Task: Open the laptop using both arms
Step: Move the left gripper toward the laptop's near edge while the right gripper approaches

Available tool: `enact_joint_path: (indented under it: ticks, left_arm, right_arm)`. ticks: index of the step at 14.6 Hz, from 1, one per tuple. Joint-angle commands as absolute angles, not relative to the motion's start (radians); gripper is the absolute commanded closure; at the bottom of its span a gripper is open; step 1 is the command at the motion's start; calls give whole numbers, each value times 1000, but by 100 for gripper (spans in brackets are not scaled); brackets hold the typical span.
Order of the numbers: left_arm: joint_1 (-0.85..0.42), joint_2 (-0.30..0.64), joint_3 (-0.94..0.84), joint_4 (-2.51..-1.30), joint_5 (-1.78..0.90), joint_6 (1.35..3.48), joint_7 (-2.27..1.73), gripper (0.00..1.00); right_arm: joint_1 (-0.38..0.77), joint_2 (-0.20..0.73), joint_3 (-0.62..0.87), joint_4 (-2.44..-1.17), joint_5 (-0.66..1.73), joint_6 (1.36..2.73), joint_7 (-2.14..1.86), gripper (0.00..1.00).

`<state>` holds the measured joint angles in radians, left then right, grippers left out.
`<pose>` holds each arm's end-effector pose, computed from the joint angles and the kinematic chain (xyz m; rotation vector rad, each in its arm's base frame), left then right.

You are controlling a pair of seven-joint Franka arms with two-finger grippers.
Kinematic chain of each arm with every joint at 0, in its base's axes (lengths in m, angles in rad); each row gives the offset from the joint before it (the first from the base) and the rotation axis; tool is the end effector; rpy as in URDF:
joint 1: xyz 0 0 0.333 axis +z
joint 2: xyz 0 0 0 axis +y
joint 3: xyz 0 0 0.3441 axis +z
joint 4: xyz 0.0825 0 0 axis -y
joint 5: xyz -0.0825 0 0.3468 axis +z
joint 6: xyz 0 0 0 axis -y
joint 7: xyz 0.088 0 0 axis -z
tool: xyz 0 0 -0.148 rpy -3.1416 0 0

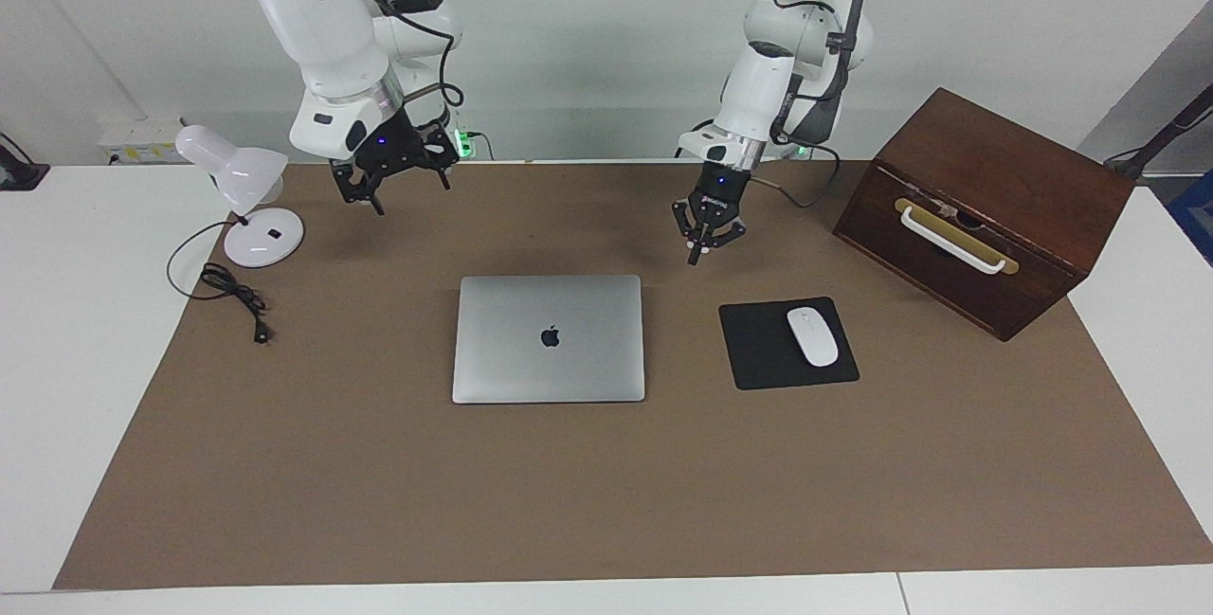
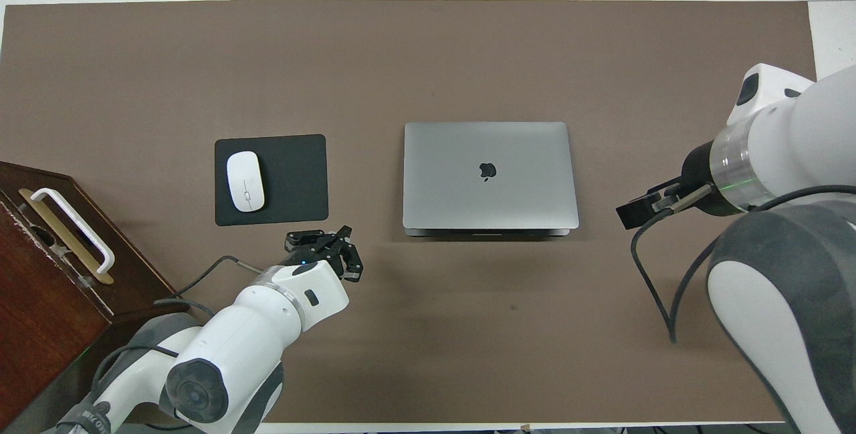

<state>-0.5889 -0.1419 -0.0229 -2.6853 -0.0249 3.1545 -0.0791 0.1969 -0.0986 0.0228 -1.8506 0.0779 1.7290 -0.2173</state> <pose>0.3725 -0.2586 0.3744 2.7226 -0.7075 0.8328 0.4748 0.1170 0.5526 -2.9983 -0.6449 0.0354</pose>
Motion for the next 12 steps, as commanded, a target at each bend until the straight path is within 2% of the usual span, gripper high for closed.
enact_joint_path:
  ticks: [1, 5, 8, 12]
  left_arm:
    - [-627, -126, -8, -2703, -29, 3218, -84, 100]
    - [-661, -75, -8, -2743, -29, 3359, -89, 100]
    - [-690, 26, -8, -2744, -29, 3506, -107, 100]
    - [-713, 37, -8, -2738, -29, 3504, -115, 100]
  right_arm:
    - [239, -149, 20, -1956, 86, 1827, -238, 0]
    - [268, -147, 21, -1985, 80, 1832, -238, 0]
    - [342, -149, 21, -2029, 14, 1879, -239, 0]
    - [400, -149, 21, -2089, -64, 1946, -239, 0]
